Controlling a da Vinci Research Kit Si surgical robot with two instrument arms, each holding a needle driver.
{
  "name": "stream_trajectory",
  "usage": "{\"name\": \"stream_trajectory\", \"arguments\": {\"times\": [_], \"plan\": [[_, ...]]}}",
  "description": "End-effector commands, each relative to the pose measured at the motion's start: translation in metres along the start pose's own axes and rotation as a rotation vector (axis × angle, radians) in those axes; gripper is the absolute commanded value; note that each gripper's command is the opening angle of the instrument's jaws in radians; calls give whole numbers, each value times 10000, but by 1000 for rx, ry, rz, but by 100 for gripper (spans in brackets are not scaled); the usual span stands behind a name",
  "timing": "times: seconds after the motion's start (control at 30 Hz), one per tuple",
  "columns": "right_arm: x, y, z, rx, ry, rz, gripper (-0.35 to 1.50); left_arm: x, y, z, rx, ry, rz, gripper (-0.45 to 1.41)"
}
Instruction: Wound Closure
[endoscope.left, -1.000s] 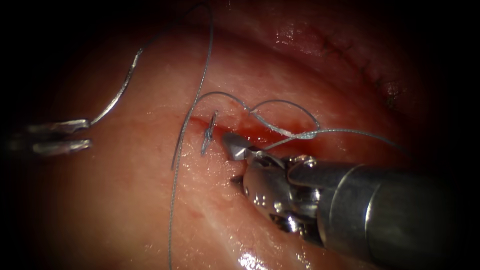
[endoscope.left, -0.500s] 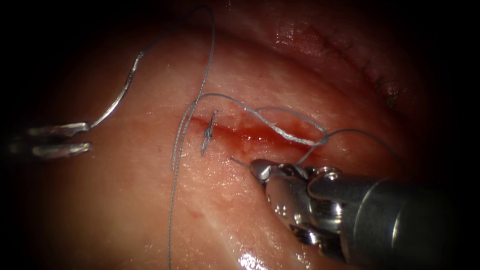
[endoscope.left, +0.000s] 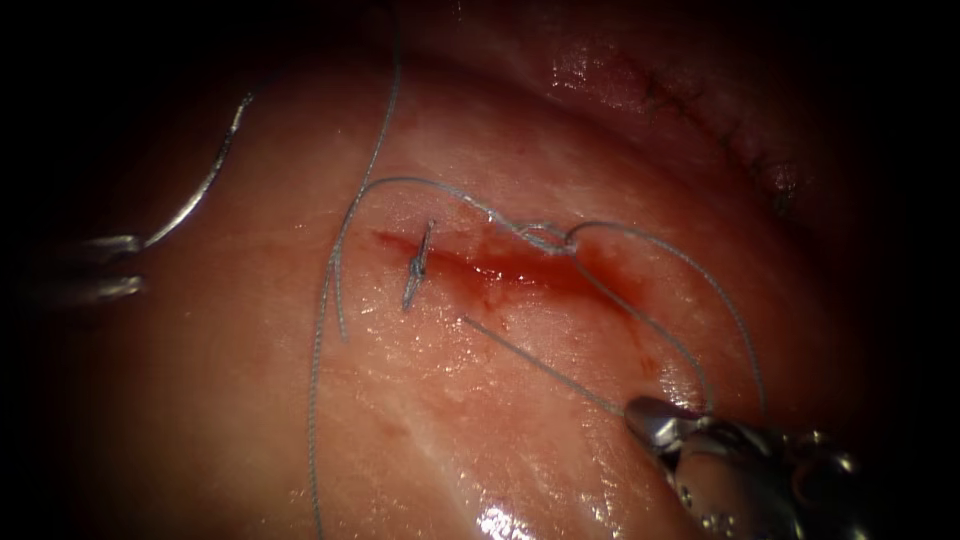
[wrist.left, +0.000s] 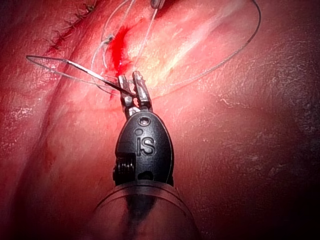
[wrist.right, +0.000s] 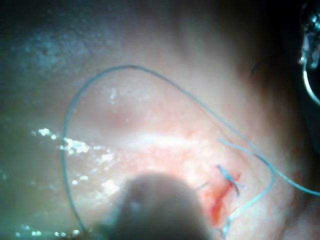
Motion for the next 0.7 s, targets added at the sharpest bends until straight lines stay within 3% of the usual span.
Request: {"name": "stream_trajectory", "arguments": {"times": [0.03,0.47,0.7], "plan": [[4,-8,3,0,3,2,-35,-8,6,5,-1,0,-4,-45],[8,-4,-4,-22,9,9,-35,-9,6,7,0,0,-3,-45],[-15,-20,-34,-17,5,19,-35,-9,6,6,-1,1,-3,-45]]}}
